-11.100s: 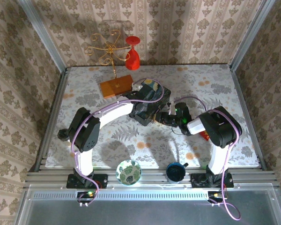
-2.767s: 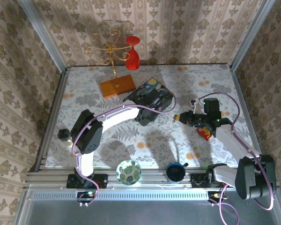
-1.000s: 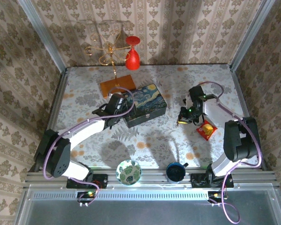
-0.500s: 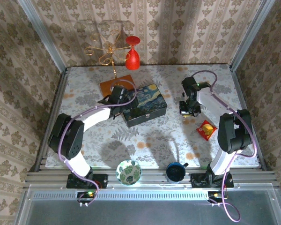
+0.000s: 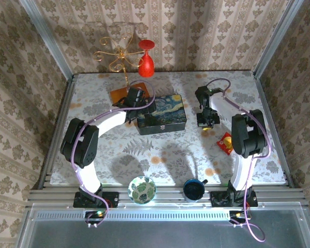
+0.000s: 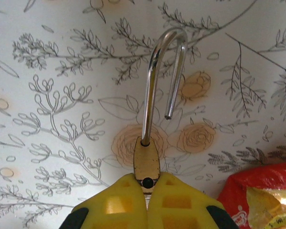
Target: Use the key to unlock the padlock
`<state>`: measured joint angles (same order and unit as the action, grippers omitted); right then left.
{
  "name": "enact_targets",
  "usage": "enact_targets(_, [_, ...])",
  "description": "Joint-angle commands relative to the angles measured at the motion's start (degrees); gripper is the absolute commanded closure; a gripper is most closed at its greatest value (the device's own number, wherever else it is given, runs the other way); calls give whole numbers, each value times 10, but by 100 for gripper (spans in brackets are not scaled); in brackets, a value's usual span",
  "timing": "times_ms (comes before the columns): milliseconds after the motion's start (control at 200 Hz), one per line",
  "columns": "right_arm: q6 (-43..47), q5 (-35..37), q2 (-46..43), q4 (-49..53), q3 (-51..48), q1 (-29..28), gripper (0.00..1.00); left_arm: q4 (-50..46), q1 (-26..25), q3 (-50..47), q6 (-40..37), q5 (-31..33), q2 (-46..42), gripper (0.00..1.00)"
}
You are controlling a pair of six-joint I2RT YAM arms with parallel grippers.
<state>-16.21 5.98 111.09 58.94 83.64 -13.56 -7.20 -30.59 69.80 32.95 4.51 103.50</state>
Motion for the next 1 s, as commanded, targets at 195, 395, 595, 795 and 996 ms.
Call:
enact_targets(195, [5, 10, 70, 10, 56, -3, 98, -27, 1, -64, -5, 36, -116, 0])
enact_targets(395, [-4, 4, 77, 0, 66, -6, 79, -54, -7, -94, 6, 54, -164, 0])
enact_targets(595, [-7, -22, 43, -18, 47, -9, 63, -72, -13, -116, 4, 69, -206, 0])
enact_targets(795, [-12, -80, -1, -50, 19, -9, 62, -83, -14, -133, 7, 84, -237, 0])
enact_targets(996, [-19, -125, -72, -79, -18, -8, 58, -90, -14, -155, 12, 108, -271, 0])
